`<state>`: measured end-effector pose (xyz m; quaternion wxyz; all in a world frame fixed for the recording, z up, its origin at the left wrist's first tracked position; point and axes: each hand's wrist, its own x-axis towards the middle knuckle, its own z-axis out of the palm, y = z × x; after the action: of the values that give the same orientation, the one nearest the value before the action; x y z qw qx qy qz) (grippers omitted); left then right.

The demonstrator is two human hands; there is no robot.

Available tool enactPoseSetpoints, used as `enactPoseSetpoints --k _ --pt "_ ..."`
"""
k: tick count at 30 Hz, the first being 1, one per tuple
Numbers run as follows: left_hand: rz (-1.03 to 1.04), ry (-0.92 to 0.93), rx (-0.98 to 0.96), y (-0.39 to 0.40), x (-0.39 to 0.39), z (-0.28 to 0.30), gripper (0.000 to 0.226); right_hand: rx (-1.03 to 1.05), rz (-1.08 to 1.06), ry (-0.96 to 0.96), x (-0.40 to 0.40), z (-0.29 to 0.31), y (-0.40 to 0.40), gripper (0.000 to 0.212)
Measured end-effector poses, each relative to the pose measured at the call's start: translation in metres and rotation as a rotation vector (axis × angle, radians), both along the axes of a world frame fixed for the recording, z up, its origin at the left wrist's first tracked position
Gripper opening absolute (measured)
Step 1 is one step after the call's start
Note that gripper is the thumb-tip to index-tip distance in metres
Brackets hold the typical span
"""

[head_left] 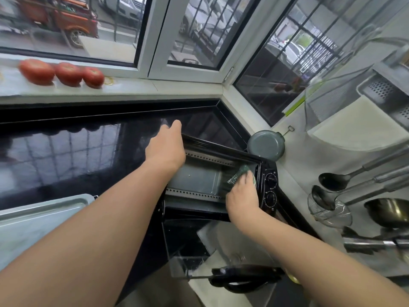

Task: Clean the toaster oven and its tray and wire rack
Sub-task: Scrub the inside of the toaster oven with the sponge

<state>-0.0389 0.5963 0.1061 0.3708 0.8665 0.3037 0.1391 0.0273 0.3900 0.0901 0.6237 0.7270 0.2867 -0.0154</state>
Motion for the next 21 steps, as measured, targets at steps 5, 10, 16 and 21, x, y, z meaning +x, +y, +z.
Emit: enactPoseSetpoints --k 5,10,16,21 --pt "-0.004 -0.005 0.015 -0.001 0.0 -0.003 0.036 0.001 0.006 0.011 0.022 -0.011 0.023 0.046" --pt "0.019 -0.018 0.036 -0.002 -0.001 -0.008 0.033 0.078 -0.03 0.16 0.047 -0.035 0.025 0.047" --pt "0.044 -0.02 0.027 -0.006 -0.003 -0.004 0.032 0.019 -0.097 0.07 0.01 -0.014 0.028 0.047" --pt "0.035 -0.025 0.024 -0.005 -0.004 -0.005 0.034 0.008 0.011 0.043 0.003 0.007 0.022 0.053"
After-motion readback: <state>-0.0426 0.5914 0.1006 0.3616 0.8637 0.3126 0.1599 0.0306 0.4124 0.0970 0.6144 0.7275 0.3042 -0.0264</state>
